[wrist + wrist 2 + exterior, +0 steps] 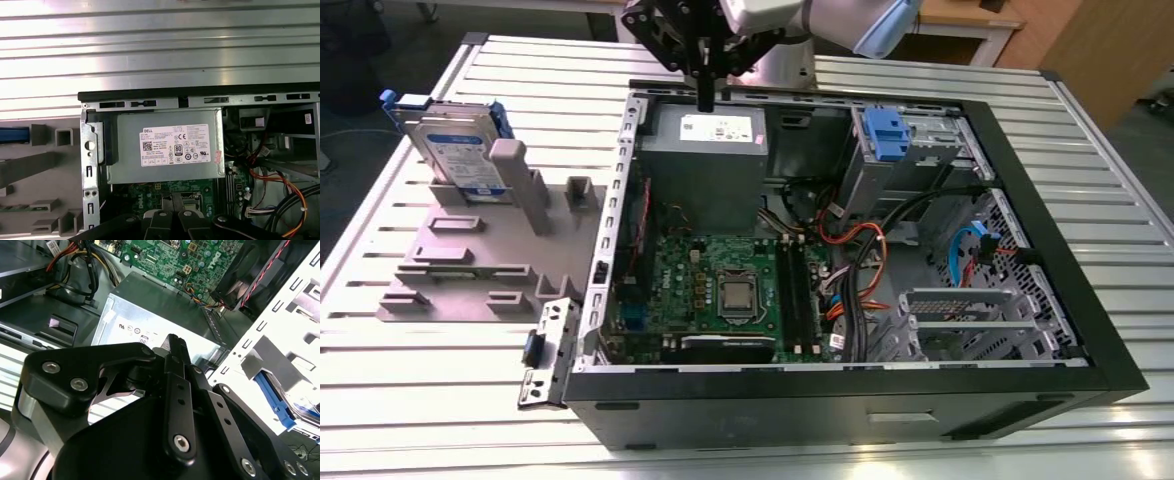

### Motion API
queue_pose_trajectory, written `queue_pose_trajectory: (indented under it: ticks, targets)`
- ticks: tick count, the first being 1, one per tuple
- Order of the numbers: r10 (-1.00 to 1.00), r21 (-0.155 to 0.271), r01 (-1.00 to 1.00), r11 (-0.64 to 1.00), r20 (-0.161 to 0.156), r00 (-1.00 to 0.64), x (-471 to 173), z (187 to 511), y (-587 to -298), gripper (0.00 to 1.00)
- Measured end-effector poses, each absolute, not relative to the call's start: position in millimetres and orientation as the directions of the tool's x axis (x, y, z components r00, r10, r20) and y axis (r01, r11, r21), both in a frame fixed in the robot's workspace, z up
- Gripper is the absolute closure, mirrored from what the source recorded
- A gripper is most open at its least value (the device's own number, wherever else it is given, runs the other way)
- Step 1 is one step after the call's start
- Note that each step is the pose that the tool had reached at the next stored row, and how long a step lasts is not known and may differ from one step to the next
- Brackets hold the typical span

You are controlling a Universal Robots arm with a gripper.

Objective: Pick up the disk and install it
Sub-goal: 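Reach for the disk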

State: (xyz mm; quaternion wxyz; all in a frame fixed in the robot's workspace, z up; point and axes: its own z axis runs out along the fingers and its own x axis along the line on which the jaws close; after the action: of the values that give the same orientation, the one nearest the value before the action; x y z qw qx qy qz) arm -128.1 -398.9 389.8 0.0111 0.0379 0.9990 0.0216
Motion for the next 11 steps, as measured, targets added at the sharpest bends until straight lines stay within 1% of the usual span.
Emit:
queue_pose_trajectory:
  ticks: [11]
  targets:
    - [0.076,0.044,0.075,0.996,-0.021,-0.997,-135.9,389.7,-398.9,0.89]
